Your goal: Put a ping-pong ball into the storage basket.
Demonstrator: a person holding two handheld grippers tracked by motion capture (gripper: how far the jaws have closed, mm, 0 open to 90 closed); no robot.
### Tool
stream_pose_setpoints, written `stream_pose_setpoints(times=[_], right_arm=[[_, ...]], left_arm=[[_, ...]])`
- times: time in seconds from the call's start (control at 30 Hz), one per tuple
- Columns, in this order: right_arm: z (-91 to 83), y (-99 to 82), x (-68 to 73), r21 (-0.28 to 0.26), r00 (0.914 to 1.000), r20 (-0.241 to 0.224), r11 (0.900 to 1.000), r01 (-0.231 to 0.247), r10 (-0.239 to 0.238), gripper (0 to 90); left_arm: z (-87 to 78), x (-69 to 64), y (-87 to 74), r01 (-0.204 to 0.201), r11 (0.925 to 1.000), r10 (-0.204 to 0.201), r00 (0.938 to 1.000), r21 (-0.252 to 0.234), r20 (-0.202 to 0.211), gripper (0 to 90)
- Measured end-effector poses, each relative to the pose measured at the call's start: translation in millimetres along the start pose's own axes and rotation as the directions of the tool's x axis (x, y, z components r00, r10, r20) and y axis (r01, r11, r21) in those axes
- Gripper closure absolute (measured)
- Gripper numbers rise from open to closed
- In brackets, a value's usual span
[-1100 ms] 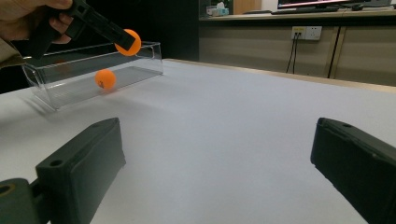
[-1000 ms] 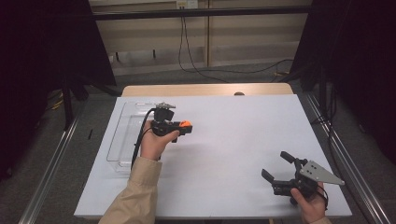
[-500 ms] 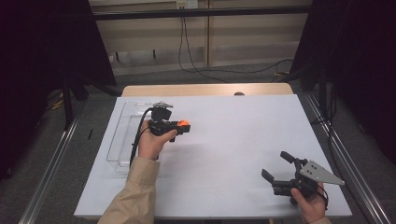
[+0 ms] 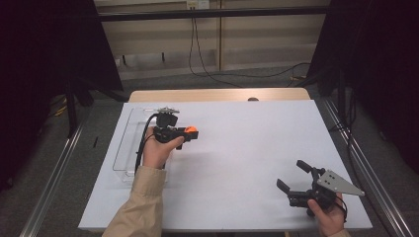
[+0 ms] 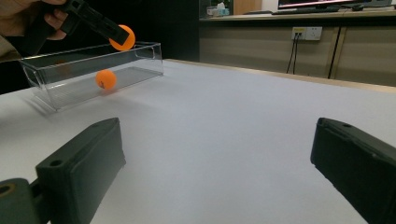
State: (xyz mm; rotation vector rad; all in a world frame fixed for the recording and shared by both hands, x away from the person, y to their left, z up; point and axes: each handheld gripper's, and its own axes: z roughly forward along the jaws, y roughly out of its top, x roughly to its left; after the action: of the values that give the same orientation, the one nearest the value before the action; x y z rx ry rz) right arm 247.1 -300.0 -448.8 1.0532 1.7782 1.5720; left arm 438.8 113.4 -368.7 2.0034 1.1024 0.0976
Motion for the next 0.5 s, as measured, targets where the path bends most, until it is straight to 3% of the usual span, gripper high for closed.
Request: stream_pose_setpoints(times=[0.5], right_arm=[[0.4,0.0,0.3,-0.003,1.0000,-0.002,1.0000,0.002,-0.002,2.0]], left_arm=[[-4.9,2.9,-0.4,0.013,0.9999,-0.013,0.9999,0.000,-0.002,50.9]])
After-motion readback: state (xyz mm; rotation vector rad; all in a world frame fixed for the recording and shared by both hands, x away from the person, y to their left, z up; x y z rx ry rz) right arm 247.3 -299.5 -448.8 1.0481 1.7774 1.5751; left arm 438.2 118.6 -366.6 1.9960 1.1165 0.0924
